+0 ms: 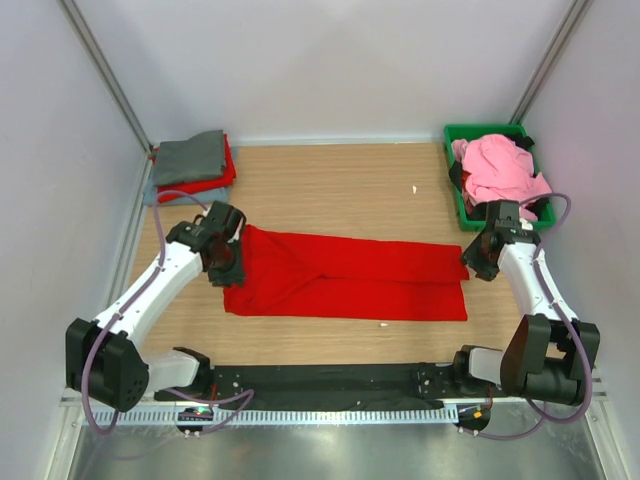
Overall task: Fold and stack the t-shirts
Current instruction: Fold the tshirt
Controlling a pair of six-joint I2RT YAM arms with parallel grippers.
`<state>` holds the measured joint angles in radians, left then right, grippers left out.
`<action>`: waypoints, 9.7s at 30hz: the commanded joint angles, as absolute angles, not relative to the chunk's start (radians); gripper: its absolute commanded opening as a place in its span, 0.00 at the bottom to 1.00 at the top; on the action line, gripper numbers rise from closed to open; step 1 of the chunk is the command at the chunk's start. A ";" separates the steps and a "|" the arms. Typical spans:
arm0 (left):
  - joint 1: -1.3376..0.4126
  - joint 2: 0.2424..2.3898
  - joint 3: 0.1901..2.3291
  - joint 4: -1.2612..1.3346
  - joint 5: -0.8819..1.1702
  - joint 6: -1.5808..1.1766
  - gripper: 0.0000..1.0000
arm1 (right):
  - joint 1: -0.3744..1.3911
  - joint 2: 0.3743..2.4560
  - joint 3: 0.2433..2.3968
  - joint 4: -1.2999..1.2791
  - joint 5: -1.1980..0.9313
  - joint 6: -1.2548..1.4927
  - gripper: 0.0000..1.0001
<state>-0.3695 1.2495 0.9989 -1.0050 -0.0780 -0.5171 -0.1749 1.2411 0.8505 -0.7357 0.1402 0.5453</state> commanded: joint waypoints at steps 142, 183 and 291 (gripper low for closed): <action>-0.475 0.842 0.828 -0.770 0.014 -0.655 0.83 | 0.227 1.614 1.333 -0.629 0.088 0.555 0.72; -1.068 1.166 0.437 -0.315 -0.252 -1.178 0.65 | 0.956 0.856 0.290 -0.474 0.186 1.250 0.34; -0.534 2.092 1.736 -0.856 -0.077 -0.594 0.00 | 0.400 1.893 1.473 -0.673 0.161 0.483 0.01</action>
<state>-0.5495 2.0636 1.6863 -0.8227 -0.0605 -0.6201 0.4118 1.8645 1.4178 -0.6991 0.1680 0.5060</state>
